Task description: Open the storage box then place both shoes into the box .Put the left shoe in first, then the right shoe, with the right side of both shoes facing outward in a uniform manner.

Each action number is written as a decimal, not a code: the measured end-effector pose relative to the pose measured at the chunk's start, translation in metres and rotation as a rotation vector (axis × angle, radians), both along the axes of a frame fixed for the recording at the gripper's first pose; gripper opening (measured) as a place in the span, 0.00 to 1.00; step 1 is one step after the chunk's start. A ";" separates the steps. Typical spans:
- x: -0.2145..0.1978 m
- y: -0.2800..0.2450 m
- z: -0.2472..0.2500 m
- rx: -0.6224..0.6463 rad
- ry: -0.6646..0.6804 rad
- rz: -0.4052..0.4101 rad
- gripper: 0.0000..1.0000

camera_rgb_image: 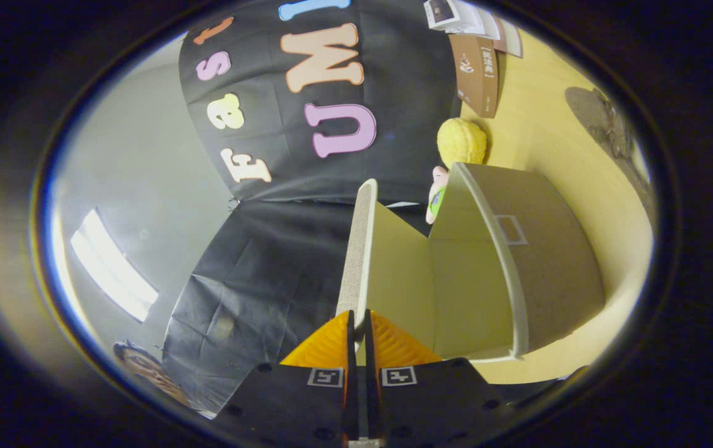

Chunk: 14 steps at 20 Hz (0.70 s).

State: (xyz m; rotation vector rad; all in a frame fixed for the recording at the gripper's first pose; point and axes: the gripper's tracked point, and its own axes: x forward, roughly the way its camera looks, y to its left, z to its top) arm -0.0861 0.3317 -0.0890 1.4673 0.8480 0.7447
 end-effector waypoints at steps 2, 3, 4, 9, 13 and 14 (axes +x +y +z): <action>0.002 0.014 0.014 -0.004 -0.029 0.027 0.08; 0.004 0.020 0.022 -0.004 -0.045 0.036 0.08; 0.007 0.026 0.031 -0.004 -0.061 0.045 0.08; 0.022 0.070 0.056 -0.043 -0.137 0.106 0.06; 0.017 0.110 0.064 -0.084 -0.169 0.166 0.07; 0.015 0.118 0.063 -0.099 -0.175 0.183 0.08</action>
